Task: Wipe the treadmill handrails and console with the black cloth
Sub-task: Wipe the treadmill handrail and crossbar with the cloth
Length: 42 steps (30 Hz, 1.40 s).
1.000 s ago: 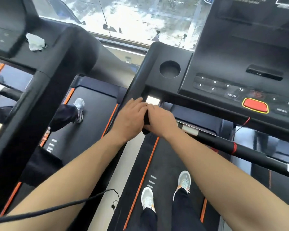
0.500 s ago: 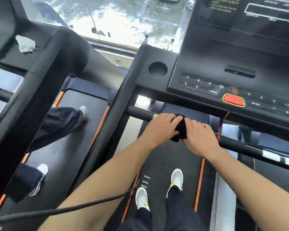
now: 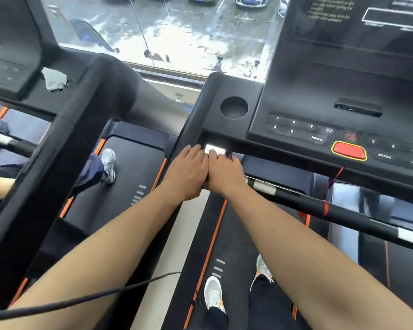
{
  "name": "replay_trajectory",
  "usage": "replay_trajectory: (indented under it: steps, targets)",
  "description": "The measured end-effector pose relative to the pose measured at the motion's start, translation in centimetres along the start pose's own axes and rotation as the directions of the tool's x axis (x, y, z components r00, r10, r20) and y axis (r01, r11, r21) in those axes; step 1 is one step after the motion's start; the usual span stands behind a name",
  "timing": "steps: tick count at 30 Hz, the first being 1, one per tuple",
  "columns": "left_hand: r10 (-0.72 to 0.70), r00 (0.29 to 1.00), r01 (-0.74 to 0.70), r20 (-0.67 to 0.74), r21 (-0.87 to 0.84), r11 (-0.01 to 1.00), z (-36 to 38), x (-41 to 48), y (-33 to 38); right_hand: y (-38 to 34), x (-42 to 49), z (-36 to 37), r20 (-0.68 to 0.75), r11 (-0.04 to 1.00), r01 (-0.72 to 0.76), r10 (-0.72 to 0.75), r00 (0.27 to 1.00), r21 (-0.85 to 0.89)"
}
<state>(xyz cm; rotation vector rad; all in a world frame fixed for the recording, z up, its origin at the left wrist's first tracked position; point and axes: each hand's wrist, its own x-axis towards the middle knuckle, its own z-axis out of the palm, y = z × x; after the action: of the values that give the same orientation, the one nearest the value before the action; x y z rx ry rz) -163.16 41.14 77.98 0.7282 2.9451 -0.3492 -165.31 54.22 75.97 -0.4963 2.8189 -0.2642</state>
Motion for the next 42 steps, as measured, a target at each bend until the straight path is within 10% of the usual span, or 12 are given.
replay_trajectory:
  steps: [16,27,42]
  targets:
    - [0.297,0.944,-0.321,-0.146,-0.18,0.93,0.5,5.0,9.6,10.7,-9.6,-0.5,-0.024,0.955,-0.2,0.199,0.98,-0.218]
    - [0.078,0.997,-0.078,0.002,0.05,0.996,1.5,0.7,-1.4,-0.3,-0.3,0.4,0.01,0.996,-0.042,0.043,0.999,-0.073]
    - [0.349,0.914,-0.367,-0.208,-0.052,0.929,-0.1,7.3,16.8,16.5,-13.6,-0.5,-0.099,0.946,-0.192,0.172,0.98,-0.26]
